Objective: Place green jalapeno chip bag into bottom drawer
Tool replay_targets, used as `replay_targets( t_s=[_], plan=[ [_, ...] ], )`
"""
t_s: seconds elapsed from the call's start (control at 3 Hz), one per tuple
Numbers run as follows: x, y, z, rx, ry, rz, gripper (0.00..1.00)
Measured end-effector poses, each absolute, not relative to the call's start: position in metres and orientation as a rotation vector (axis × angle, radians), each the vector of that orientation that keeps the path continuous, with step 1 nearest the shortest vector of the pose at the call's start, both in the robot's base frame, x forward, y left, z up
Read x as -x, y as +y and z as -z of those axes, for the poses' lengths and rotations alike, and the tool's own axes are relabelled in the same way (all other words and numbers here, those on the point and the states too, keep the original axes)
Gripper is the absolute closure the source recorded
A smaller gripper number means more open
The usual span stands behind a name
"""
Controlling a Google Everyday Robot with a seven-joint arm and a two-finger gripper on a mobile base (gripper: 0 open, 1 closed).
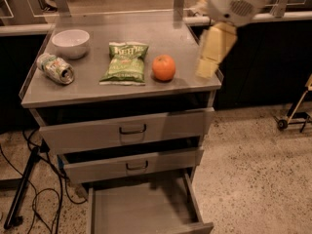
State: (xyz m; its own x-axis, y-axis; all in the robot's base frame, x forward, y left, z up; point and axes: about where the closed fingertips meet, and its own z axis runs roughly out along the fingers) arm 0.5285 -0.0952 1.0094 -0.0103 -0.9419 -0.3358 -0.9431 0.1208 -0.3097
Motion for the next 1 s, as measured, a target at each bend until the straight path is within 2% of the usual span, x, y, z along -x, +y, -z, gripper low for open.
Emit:
replay_targets(
  t_s=[0.33,1.0],
  plan=[
    [-0.552,-0.038,-1.027,1.938,1.842,0.018,0.0],
    [-0.571,-0.017,-1.011,1.988,1.895,0.026,0.0]
  ],
)
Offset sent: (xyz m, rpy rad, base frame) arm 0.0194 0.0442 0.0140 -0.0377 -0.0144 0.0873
